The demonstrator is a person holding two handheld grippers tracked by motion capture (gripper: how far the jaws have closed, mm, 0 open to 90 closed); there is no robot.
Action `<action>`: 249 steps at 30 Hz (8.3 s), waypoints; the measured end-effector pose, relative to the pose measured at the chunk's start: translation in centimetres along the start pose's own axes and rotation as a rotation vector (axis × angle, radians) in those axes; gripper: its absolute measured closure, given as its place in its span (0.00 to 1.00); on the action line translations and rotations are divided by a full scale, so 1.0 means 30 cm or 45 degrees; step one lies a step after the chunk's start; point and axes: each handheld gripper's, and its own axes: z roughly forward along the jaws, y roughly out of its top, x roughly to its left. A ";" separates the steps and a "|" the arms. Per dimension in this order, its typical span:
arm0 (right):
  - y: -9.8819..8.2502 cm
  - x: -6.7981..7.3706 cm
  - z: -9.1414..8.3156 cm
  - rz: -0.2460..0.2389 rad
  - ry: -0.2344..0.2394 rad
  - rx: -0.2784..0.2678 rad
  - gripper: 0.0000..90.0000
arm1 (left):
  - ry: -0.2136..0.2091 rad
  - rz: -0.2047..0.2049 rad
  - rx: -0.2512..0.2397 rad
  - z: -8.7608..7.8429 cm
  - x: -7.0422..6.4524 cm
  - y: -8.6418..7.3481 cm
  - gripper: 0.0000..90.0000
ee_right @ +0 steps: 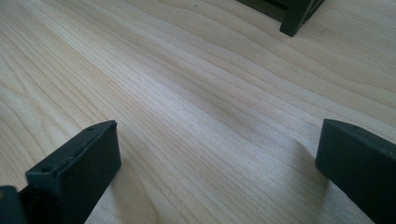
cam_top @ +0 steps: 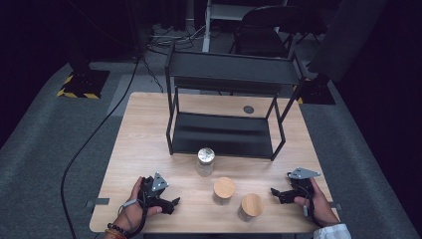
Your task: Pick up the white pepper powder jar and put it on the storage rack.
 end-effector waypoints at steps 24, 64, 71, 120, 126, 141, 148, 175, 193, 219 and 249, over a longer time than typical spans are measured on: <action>0.000 0.000 0.000 0.000 -0.001 0.000 0.00 | 0.057 -0.059 0.133 0.002 -0.018 0.045 0.01; 0.002 0.002 0.001 0.008 -0.009 0.000 0.00 | 0.013 -0.019 0.011 -0.010 -0.073 0.264 0.03; 0.002 0.002 0.001 0.008 -0.009 0.000 0.00 | 0.004 -0.013 -0.023 -0.010 -0.069 0.304 0.03; 0.001 0.002 0.001 0.008 -0.009 0.000 0.00 | -0.060 0.018 -0.082 0.137 -0.044 0.370 0.04; 0.001 0.002 0.001 0.008 -0.009 0.000 0.00 | -0.058 0.023 -0.071 0.161 -0.045 0.377 0.04; 0.001 0.002 0.001 0.007 -0.009 0.000 0.00 | -0.039 0.022 -0.084 0.213 -0.056 0.404 0.05; 0.001 0.002 0.001 0.008 -0.009 0.000 0.00 | -0.040 0.010 -0.106 0.245 -0.064 0.407 0.11; 0.002 0.002 0.001 0.007 -0.009 0.000 0.00 | -0.068 0.060 -0.134 0.249 -0.073 0.415 0.33; 0.001 0.002 0.001 0.008 -0.009 0.000 0.00 | -0.020 0.067 -0.143 0.230 -0.087 0.425 0.33; 0.002 0.002 0.001 0.007 -0.009 0.000 0.00 | 0.064 -0.025 -0.151 0.173 -0.066 0.484 0.33; 0.001 0.002 0.001 0.007 -0.010 0.002 0.00 | 0.185 -0.082 -0.169 0.161 -0.014 0.623 0.34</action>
